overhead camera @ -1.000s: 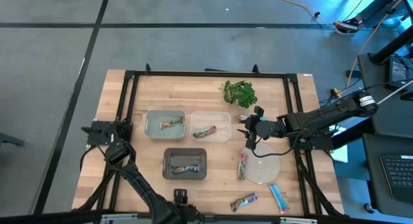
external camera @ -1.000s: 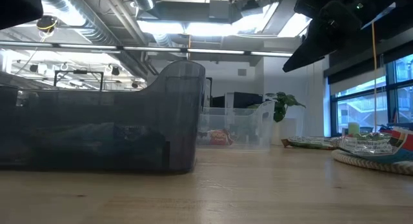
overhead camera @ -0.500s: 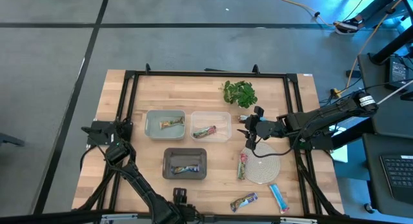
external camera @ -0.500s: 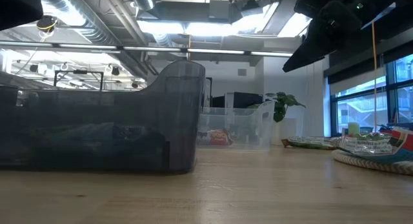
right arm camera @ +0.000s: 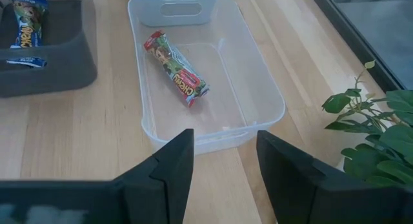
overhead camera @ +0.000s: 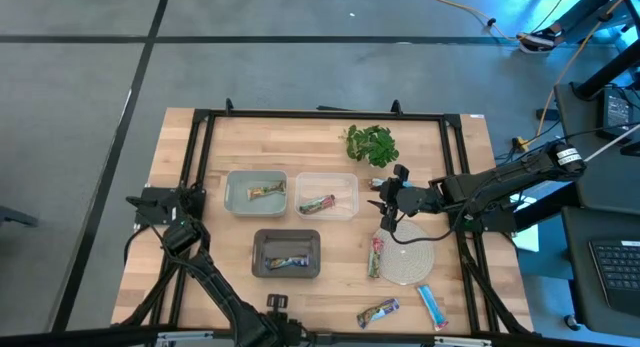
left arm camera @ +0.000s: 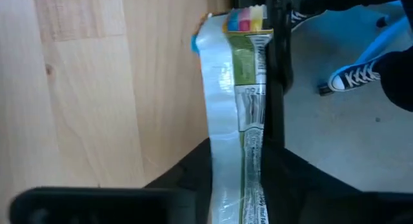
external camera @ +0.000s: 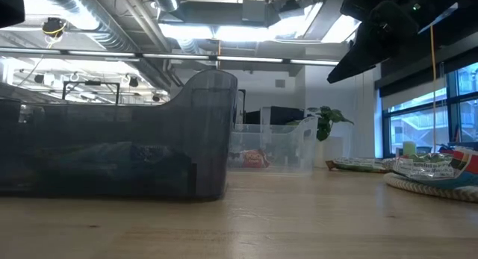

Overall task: Pick and place Granola Bars by type
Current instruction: Put the yellow granola bar into the gray bin

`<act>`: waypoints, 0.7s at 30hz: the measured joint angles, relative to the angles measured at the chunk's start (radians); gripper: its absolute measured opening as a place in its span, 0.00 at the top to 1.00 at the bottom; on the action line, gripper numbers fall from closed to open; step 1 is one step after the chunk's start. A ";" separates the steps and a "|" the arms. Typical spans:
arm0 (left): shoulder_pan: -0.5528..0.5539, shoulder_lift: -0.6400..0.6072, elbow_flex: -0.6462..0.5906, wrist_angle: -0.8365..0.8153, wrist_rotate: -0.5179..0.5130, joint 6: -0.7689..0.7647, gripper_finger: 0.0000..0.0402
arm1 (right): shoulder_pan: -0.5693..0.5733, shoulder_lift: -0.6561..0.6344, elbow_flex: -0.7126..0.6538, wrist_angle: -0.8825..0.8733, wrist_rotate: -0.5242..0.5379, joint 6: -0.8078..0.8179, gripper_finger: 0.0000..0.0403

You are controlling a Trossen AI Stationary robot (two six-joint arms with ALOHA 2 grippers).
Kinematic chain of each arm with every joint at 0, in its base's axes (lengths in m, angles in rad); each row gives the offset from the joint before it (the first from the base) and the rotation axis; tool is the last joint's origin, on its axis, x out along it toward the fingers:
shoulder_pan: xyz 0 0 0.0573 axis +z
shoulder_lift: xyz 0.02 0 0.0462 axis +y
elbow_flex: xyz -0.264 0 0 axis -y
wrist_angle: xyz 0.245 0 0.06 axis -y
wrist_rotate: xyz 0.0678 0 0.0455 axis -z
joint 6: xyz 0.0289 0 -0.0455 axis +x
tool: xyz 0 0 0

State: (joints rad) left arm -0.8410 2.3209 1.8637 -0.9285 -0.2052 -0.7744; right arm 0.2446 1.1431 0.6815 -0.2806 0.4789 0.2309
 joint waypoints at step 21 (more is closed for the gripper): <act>0.015 -0.021 0.245 -0.655 -0.165 -0.021 0.86 | 0.000 0.000 0.000 -0.001 0.000 -0.005 0.57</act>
State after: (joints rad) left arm -0.8263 2.3004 2.1083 -1.5832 -0.3698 -0.7959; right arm 0.2445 1.1435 0.6815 -0.2813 0.4789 0.2256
